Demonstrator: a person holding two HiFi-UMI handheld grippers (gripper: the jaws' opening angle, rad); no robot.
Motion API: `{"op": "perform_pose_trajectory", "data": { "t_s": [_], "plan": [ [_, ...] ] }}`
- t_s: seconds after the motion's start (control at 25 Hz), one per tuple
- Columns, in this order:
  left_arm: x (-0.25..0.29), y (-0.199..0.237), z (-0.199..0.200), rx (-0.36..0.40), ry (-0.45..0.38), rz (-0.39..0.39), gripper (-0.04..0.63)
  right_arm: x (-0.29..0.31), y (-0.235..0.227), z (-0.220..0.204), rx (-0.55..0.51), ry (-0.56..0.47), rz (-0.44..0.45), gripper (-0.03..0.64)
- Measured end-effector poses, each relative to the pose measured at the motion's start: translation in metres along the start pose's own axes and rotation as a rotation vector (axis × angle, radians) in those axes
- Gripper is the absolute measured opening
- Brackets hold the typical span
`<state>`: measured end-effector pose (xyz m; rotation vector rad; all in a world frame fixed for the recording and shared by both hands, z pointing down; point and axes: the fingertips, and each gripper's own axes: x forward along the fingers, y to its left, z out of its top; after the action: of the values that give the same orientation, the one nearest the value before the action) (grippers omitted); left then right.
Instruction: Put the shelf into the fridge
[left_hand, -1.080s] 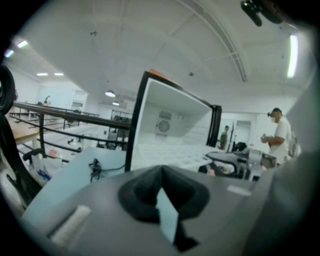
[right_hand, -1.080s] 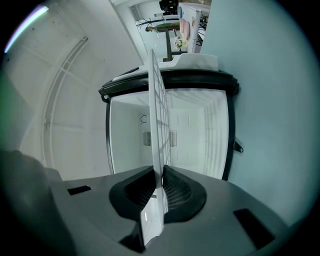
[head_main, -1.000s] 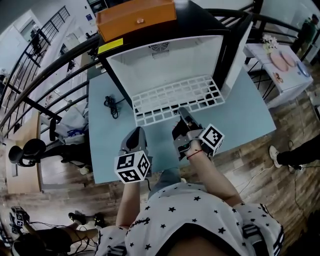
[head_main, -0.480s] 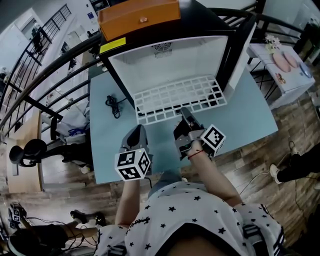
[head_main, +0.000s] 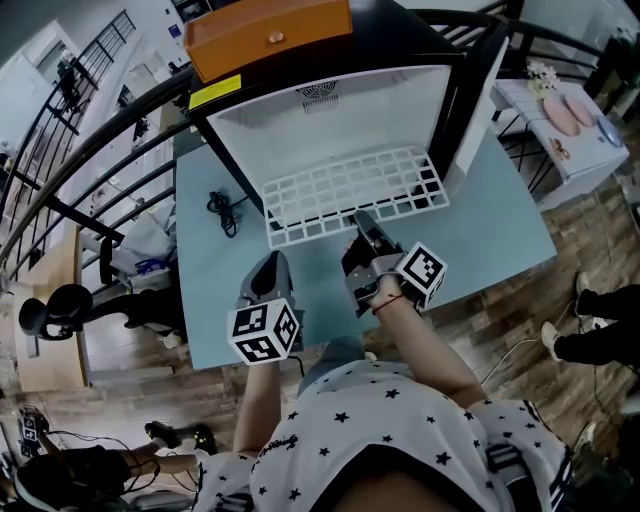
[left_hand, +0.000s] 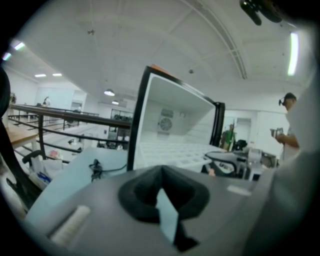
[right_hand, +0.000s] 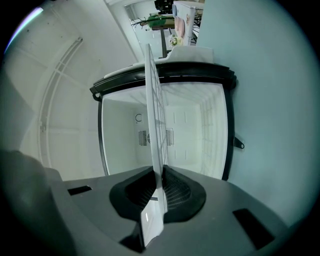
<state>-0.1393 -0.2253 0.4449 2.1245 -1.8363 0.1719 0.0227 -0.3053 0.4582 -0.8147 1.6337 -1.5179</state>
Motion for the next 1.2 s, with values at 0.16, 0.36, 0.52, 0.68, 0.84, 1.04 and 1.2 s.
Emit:
{"op": "perform_pose_trajectory", "data": {
  "t_s": [0.16,0.36,0.52,0.68,0.84,1.04,1.2],
  "plan": [
    [0.002,-0.001,0.0,-0.009,-0.004,-0.008,0.005,0.001,-0.002,0.0,0.003,0.008,-0.002,0.04],
    [0.008,-0.009,-0.009,-0.079,-0.002,-0.054,0.005,0.001,-0.002,-0.001,0.003,0.025,0.003,0.041],
    [0.013,-0.014,-0.017,-0.158,0.019,-0.094,0.035,0.001,-0.002,-0.001,0.0,0.039,0.003,0.04],
    [0.017,-0.016,-0.017,-0.302,0.002,-0.14,0.137,0.001,-0.002,-0.001,-0.005,0.049,0.006,0.041],
    [0.023,-0.01,-0.014,-0.417,-0.024,-0.138,0.141,0.001,-0.002,-0.001,-0.008,0.061,0.011,0.041],
    [0.031,-0.01,-0.013,-0.502,-0.038,-0.136,0.141,0.001,-0.003,-0.001,-0.02,0.079,0.012,0.041],
    [0.03,-0.011,-0.011,-0.481,-0.05,-0.12,0.141,0.001,-0.001,-0.001,-0.061,0.092,0.02,0.041]
  ]
}}
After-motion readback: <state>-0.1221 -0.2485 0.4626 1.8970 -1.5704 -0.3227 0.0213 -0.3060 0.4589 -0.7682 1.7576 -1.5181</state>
